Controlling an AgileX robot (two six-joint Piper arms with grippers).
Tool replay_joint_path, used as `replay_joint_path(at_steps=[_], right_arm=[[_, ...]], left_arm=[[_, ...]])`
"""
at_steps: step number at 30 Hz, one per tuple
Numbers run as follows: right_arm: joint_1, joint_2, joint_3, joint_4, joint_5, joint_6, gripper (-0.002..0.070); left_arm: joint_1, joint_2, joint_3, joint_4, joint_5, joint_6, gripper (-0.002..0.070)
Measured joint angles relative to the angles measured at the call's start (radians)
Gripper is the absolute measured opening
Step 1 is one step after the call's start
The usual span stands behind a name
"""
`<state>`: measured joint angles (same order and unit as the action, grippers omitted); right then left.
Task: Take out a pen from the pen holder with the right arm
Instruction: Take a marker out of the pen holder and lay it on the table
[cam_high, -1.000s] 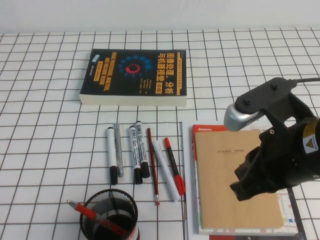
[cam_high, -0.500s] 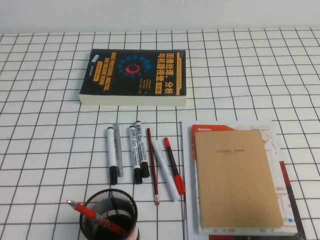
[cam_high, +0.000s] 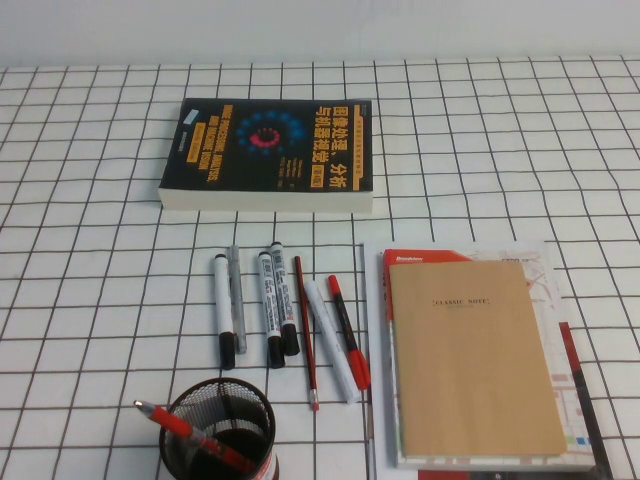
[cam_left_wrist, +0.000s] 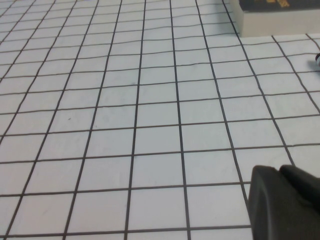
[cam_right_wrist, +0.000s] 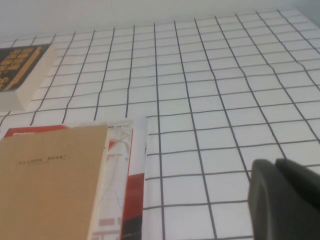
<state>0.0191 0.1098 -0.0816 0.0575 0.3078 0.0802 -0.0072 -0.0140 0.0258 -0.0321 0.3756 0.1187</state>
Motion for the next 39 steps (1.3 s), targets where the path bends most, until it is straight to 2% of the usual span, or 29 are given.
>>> replay_joint_path(at_steps=[5, 16, 29, 39], right_arm=[[0.0, -0.11, 0.075, -0.023, -0.043, -0.001, -0.0015], [0.0, -0.117, 0.105, -0.058, -0.082, -0.001, -0.0015], [0.0, -0.117, 0.105, -0.084, 0.01, -0.002, -0.0015], [0.0, -0.117, 0.105, 0.031, 0.031, -0.152, -0.0015]], left_arm=[[0.0, 0.0, 0.0, 0.0, 0.0, 0.0, -0.0004], [0.0, 0.0, 0.0, 0.0, 0.0, 0.0, -0.0004], [0.0, 0.0, 0.0, 0.0, 0.0, 0.0, -0.0004], [0.0, 0.0, 0.0, 0.0, 0.0, 0.0, -0.0004]])
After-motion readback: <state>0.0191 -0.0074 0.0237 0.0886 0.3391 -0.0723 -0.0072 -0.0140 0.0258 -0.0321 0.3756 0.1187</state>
